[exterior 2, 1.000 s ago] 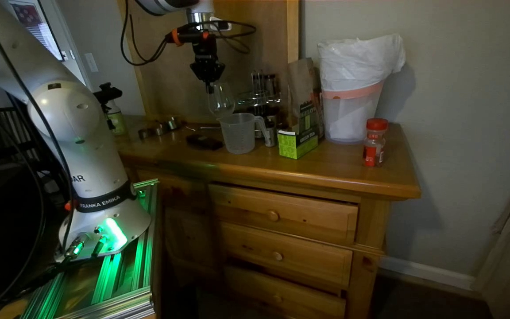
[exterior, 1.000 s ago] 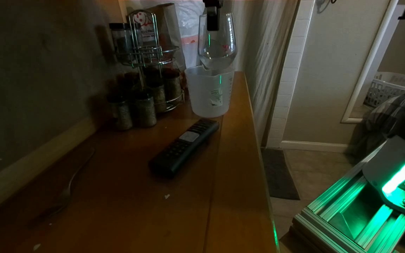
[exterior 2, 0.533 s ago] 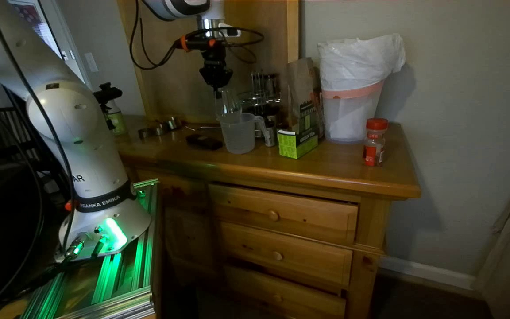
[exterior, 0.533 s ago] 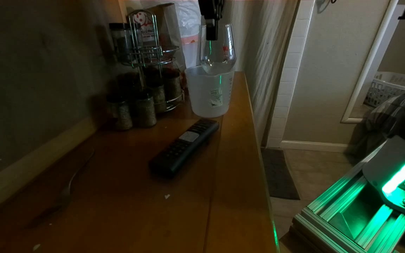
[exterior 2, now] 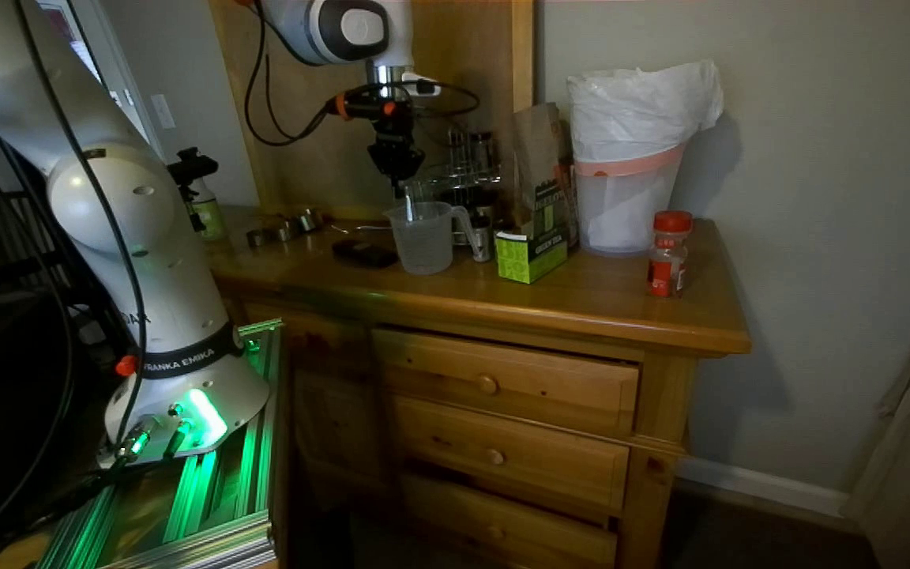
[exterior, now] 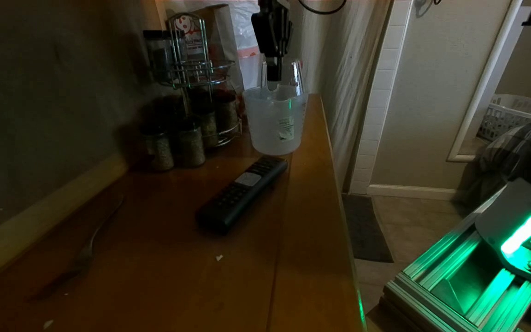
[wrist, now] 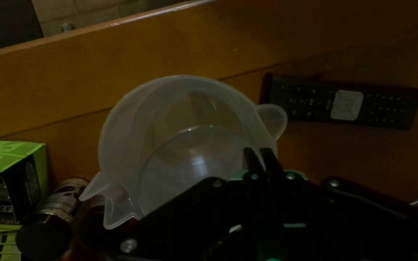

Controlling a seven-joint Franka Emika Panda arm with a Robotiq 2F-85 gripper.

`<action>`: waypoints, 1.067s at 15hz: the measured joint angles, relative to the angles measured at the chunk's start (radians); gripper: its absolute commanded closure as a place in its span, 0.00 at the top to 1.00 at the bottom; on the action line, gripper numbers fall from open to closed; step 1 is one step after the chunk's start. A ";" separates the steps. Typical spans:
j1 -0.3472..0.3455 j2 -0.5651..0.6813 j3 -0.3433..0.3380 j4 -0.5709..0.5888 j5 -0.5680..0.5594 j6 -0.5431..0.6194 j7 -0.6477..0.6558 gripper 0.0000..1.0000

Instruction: Put the glass cup in the clear jug.

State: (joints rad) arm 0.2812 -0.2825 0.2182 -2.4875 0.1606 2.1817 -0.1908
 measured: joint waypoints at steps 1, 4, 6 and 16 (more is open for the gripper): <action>0.000 0.008 0.000 -0.008 0.001 0.019 0.000 0.01; 0.000 0.031 0.000 -0.028 0.004 0.061 0.000 0.01; 0.000 0.044 0.000 -0.038 0.007 0.080 0.000 0.01; 0.001 0.069 -0.001 -0.075 0.037 0.168 0.000 0.47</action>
State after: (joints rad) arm 0.2819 -0.2132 0.2167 -2.5621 0.1971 2.3498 -0.1906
